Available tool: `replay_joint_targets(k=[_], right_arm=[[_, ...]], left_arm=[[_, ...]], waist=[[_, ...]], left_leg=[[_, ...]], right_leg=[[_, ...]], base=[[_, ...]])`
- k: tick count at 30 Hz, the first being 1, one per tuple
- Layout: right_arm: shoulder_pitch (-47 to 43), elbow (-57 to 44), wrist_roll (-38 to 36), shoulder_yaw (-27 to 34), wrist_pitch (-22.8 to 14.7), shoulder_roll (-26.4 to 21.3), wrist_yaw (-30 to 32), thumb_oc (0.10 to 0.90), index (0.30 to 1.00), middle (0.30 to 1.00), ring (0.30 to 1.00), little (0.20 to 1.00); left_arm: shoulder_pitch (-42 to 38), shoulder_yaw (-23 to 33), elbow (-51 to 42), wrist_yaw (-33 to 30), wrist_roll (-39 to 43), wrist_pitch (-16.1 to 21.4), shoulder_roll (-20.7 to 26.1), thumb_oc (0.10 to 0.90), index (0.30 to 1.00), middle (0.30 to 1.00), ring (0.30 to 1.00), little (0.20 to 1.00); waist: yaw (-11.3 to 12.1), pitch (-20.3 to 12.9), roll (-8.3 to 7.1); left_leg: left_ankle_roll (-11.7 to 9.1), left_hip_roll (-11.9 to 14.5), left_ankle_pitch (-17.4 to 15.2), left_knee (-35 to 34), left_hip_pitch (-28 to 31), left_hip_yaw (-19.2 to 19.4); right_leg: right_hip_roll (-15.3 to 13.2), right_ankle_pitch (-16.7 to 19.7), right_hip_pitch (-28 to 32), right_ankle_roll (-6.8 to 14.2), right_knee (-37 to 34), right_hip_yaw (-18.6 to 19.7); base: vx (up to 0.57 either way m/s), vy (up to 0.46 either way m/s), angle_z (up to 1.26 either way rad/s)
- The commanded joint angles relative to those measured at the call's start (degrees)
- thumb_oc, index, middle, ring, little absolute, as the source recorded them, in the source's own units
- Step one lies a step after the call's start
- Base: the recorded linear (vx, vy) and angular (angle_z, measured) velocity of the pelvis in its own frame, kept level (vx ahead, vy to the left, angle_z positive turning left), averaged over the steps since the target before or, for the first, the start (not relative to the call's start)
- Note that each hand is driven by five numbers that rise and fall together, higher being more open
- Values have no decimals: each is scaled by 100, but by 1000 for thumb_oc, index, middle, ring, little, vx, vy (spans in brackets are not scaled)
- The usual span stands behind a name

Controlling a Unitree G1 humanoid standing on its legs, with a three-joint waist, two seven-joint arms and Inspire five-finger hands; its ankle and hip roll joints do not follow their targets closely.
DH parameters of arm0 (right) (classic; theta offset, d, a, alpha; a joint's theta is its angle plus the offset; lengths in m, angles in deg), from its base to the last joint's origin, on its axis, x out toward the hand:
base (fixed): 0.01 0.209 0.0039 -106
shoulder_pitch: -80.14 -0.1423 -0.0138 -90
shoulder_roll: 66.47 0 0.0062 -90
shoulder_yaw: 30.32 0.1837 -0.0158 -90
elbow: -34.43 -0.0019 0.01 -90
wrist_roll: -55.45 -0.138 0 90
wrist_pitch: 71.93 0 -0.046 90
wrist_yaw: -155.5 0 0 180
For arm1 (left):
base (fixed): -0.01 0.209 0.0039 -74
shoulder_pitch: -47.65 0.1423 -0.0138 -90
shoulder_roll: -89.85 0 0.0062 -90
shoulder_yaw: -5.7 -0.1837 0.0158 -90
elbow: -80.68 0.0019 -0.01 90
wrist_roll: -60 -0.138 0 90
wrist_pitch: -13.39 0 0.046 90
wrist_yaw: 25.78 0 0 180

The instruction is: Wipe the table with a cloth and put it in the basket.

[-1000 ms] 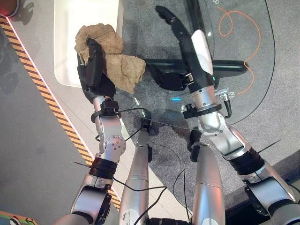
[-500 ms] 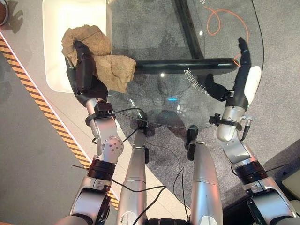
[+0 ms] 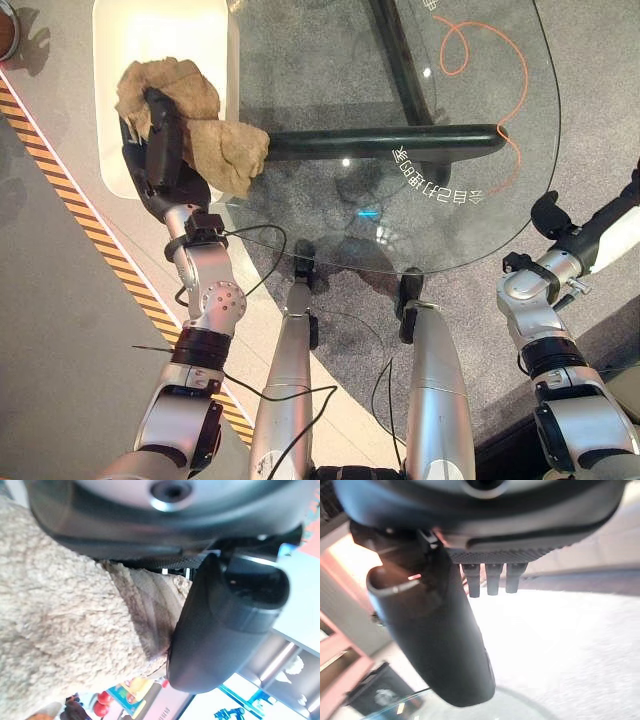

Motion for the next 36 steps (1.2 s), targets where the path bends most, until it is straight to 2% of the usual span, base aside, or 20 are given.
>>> replay_joint_targets(k=[1,3,4,5,6,9,11,12,18,20,25,31,36], right_arm=[[-282,257,-574,75,-431,-408,386,800,900,900,900,900],[-289,489,-672,95,-457,-402,303,800,900,900,900,900],[-299,1065,-802,143,-626,-399,99,800,900,900,900,900],[-324,1168,-814,149,-657,-403,62,800,900,900,900,900],[-367,1680,-896,163,-708,-453,-159,800,900,900,900,900],[-409,2361,-1048,78,-438,-500,-597,800,900,900,900,900],[-411,2498,-1029,28,-321,-483,-703,800,900,900,900,900],[-372,2596,-902,-71,-145,-476,-839,800,900,900,900,900],[-229,2687,-807,-356,117,-382,-1138,800,900,900,900,900],[-212,2760,-759,-429,235,-346,-1286,800,900,900,900,900],[-102,2815,-813,-547,333,-294,-1532,800,900,900,900,900],[-23,2804,-746,-677,421,-232,-1747,800,900,900,900,900],[-17,2824,-747,-779,405,-238,-1832,800,900,900,900,900]], left_arm=[[-1021,400,-113,-213,-739,686,581,100,300,300,300,200],[-1117,382,-33,-344,-804,680,648,100,300,300,300,200],[-1298,338,151,-542,-905,666,789,100,300,300,300,200],[-1340,324,187,-574,-927,663,813,100,300,300,300,200],[-1516,299,353,-726,-962,630,975,100,300,300,300,200],[-1796,232,658,-1107,-1104,637,1242,100,300,300,300,200],[-1881,201,762,-1310,-1294,639,1306,100,300,300,300,200],[-1938,146,878,-1569,-1466,623,1381,100,300,300,300,200],[-2066,60,1465,-2156,-1822,638,1696,100,300,300,300,200],[-2179,-17,1892,-2543,-2071,641,1834,100,300,300,300,200],[-2329,-144,2563,-2999,-2207,565,2070,100,300,300,300,200],[-2478,-316,3314,-3494,-2701,146,2281,100,300,300,300,200],[-2655,-453,3835,-3643,-2979,-230,2454,100,300,300,300,200]], waist=[[-19,-138,-164],[-24,-138,-151],[-24,-138,-124],[-18,-138,-122],[-6,-138,-100],[5,-138,-88],[7,-138,-81],[6,-138,-75],[-42,-138,-69],[-81,-138,-48],[-163,-138,-58],[-254,-138,-102],[-311,-138,-154]], left_leg=[[547,-419,-1158,690,283,720],[546,-415,-1160,683,297,727],[552,-406,-1167,686,313,734],[553,-404,-1168,686,311,734],[560,-393,-1169,683,321,748],[563,-367,-1176,694,316,761],[570,-366,-1124,682,279,760],[569,-364,-1179,708,311,755],[560,-343,-1173,726,268,782],[557,-342,-1164,714,266,794],[546,-321,-1164,743,225,821],[533,-295,-1159,758,209,847],[522,-269,-1160,790,168,858]], right_leg=[[449,907,398,8,-1583,-77],[450,900,412,2,-1589,-70],[445,886,432,-6,-1590,-66],[445,883,431,-5,-1591,-67],[435,878,445,-10,-1599,-81],[428,859,453,-32,-1600,-98],[428,900,419,-50,-1611,-106],[431,842,439,-52,-1569,-106],[429,804,377,-99,-1535,-97],[444,777,348,-116,-1513,-78],[470,735,274,-148,-1451,-36],[519,714,232,-175,-1413,6],[547,713,190,-184,-1398,30]], base=[[-14,10,-5],[-1,12,-6],[7,7,-5],[0,0,0],[0,0,0],[0,0,0],[0,0,0],[0,0,0],[3,20,-1],[5,54,-7],[8,54,-8],[8,40,0],[3,13,-1]])
